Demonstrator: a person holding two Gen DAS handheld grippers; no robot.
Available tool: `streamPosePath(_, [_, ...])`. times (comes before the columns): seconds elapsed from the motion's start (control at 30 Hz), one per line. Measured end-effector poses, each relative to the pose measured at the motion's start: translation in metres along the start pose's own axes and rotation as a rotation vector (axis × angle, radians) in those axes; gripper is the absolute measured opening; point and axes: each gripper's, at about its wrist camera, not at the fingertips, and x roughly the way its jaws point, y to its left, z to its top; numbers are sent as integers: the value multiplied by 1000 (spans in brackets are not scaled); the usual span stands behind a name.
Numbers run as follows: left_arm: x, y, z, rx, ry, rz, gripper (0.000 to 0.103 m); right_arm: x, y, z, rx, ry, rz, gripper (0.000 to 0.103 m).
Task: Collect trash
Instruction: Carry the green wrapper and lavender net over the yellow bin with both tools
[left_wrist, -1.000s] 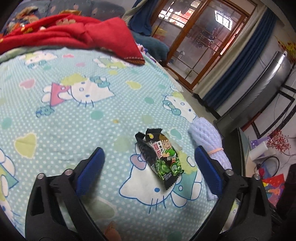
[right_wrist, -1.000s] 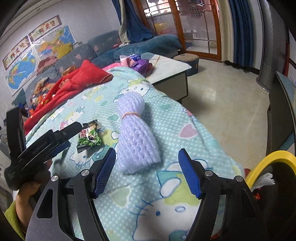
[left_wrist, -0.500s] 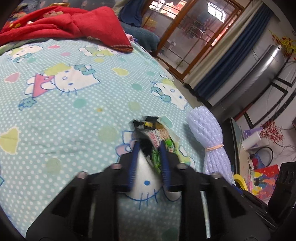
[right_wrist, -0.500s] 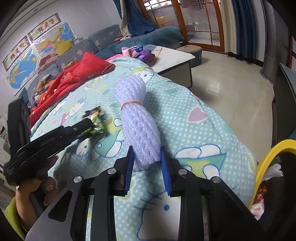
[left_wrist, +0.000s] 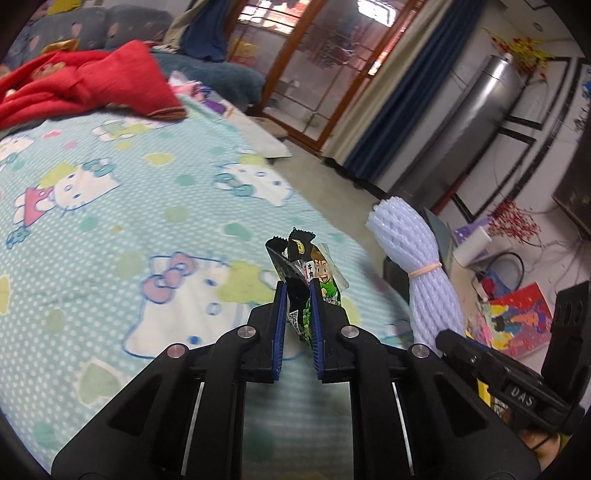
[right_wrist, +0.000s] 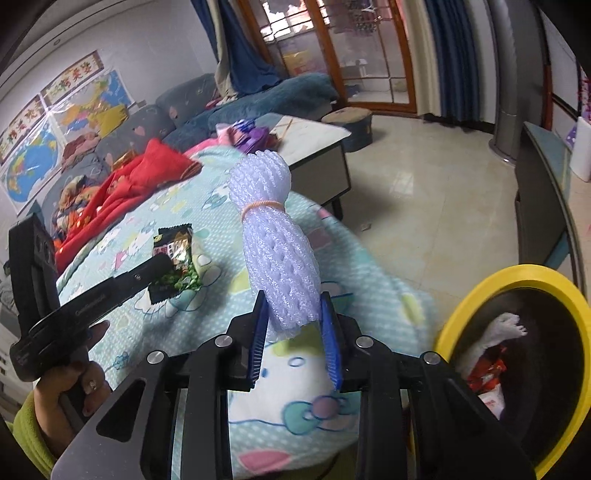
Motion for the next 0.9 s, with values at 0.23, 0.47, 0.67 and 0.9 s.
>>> streamPosePath(0.23, [-3,-28,-4,60,2,-57,7,-24,-20,0,31,-48,-44,27])
streamPosePath(0.47, [-6,-57,-15,136,13,-112,7,-47,-43,-9,74,-82,-92,27])
streamPosePath(0.67, [-6,-82,-25,204,24,-145,7,-65,-64,-18,101,-106,-143,27])
streamPosePath(0.9, [-2,-106,-36,269,44,-174,7,-82,-89,-32,148,-117,-200,27])
